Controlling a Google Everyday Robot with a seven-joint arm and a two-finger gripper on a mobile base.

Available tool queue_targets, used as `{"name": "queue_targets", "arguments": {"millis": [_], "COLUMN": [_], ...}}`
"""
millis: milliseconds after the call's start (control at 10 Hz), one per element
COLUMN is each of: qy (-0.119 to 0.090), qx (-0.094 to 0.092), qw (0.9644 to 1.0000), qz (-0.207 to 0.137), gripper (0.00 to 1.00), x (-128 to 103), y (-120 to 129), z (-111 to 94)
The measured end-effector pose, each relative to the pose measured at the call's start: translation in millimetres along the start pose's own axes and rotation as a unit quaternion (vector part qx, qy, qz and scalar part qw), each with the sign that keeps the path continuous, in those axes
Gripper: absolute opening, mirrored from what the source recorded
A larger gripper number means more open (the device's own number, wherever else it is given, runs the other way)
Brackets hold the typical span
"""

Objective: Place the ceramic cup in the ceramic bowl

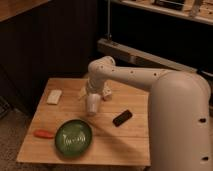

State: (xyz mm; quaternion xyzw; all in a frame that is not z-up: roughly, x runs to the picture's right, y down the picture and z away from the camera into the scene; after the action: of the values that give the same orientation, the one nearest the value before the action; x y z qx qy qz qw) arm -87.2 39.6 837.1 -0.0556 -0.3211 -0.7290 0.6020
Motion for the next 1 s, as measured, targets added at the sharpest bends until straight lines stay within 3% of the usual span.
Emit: {"name": "queue_targets", "arguments": {"millis": [400, 1000], "qy": [0.001, -0.006], "qx": [-0.004, -0.012], "qw": [0.9998, 0.9997], "qz": [0.020, 0.020], "gripper": [0.80, 0.80], "x": [-2.7, -1.6], "y": [10.0, 12.6], "z": [5.4, 17.8]}}
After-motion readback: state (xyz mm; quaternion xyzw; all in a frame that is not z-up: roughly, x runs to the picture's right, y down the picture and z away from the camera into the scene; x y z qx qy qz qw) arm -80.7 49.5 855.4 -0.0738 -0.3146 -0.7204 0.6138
